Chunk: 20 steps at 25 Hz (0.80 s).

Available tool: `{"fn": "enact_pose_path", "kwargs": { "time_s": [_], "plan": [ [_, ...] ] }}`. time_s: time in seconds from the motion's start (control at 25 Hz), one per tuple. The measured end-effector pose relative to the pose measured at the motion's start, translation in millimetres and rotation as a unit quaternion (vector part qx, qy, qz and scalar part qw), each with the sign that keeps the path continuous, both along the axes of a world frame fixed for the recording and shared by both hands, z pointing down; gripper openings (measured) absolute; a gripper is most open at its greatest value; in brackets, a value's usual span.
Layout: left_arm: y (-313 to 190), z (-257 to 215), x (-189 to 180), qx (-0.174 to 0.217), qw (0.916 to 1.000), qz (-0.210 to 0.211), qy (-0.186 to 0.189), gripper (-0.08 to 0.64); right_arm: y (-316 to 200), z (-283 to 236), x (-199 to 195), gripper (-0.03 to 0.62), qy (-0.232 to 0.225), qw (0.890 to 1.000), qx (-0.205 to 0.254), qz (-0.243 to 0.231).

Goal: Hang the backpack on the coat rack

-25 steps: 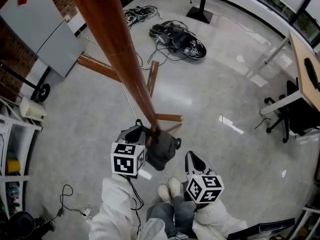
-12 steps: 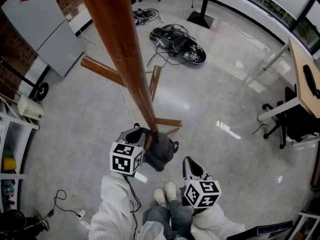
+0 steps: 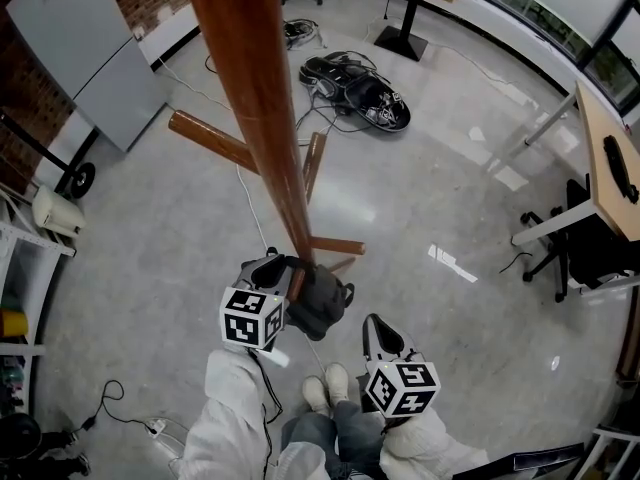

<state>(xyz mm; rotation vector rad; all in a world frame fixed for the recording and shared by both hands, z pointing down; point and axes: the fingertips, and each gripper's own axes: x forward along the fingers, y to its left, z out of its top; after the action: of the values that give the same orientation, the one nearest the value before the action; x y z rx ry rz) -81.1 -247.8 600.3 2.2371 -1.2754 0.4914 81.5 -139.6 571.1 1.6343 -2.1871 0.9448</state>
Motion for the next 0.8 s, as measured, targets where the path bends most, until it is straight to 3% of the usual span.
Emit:
{"fn": "enact_pose_path", "kwargs": {
  "time_s": [0.24,0.56,0.8],
  "plan": [
    [4.5,2.4,0.9,-0.021,0.9997,0.002,0.014,0.071,-2.8,-2.4,-17.6,0.012,0.004,1.000,0.004,-0.022],
    [18.9,0.3,4.7,-0.019,0.9978,0.064,-0.007,0.077,2.6,-4.7,-24.4,0.012,0.006,1.000,0.006,-0.028],
    [28.8,-4.5,3.9,-0.010,0.9983,0.058,-0.005,0.075,7.2,-7.4,-32.3,0.012,0.004,0.999,0.007,-0.032]
  ]
}}
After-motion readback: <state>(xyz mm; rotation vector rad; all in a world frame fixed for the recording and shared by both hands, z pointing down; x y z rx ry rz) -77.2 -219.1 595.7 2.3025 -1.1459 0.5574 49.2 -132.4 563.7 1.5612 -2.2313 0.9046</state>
